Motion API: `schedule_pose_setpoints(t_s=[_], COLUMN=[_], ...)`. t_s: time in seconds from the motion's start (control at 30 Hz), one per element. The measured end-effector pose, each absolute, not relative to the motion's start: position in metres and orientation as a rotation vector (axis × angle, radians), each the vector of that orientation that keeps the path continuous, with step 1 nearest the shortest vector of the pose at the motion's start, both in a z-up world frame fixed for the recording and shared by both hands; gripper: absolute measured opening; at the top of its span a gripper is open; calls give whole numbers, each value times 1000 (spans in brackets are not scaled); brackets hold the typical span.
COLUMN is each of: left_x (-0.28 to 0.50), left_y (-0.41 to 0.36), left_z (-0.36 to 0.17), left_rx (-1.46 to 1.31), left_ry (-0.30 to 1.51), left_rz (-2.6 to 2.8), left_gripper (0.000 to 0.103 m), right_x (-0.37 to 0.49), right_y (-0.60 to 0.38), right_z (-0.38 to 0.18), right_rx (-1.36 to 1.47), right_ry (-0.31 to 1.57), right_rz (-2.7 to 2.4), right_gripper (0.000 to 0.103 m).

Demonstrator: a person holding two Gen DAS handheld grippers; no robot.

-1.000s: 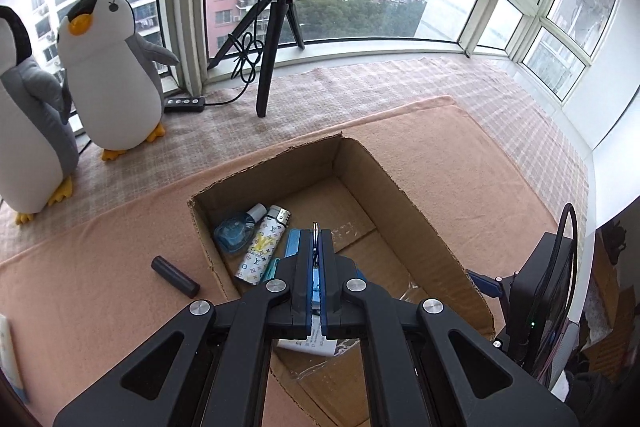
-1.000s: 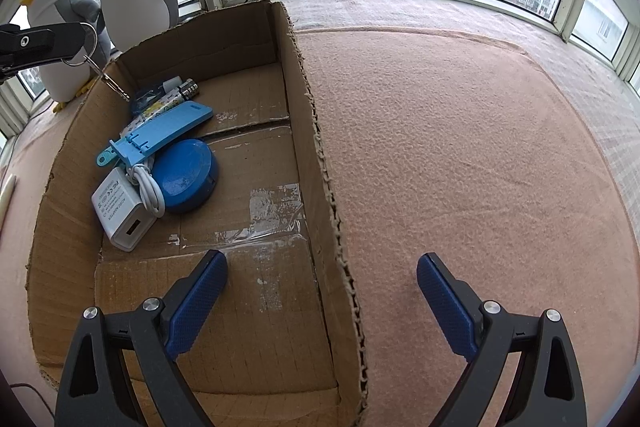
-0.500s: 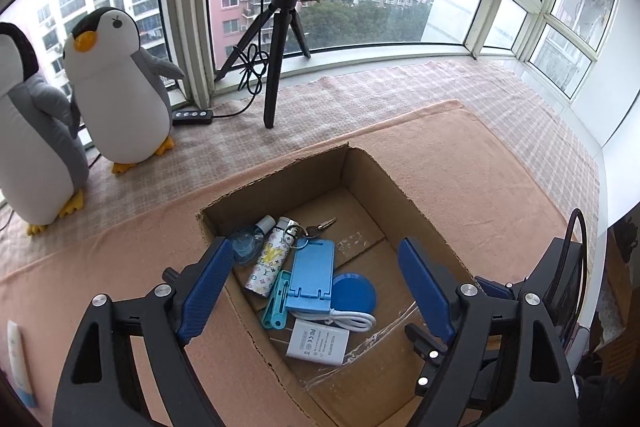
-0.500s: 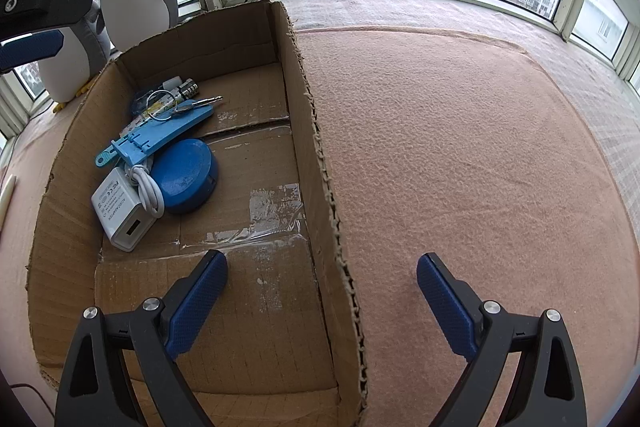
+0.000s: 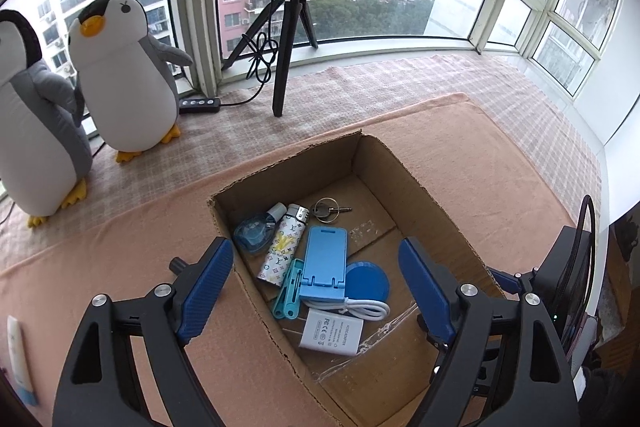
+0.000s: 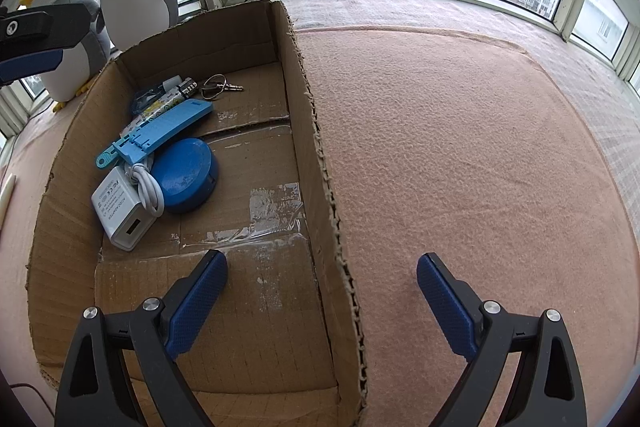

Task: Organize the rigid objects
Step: 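Move the left gripper to the black cylinder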

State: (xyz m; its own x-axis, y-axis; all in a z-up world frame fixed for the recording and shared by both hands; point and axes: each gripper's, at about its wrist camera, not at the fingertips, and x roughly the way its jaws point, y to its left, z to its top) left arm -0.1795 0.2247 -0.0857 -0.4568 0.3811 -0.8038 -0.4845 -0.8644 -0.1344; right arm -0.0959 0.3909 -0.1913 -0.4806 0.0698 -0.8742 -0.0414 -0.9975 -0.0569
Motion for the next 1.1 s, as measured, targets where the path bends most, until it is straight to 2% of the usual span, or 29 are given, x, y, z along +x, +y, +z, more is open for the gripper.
schedule_pose_setpoints(t_s=[0.57,1.1], left_x=[-238,-253], left_y=[125,118], left_z=[-111,-157], left_rx=[-1428,-1620], left_ry=[44,-91], left_rz=[2449,2416], left_gripper=[85,84], right_x=[-96,-97], right_y=[391,390], right_z=[-191,-191], right_rx=[-1565,-1569], right_ry=[-38,-47], right_rz=[2649,2649], right_gripper=[94,94])
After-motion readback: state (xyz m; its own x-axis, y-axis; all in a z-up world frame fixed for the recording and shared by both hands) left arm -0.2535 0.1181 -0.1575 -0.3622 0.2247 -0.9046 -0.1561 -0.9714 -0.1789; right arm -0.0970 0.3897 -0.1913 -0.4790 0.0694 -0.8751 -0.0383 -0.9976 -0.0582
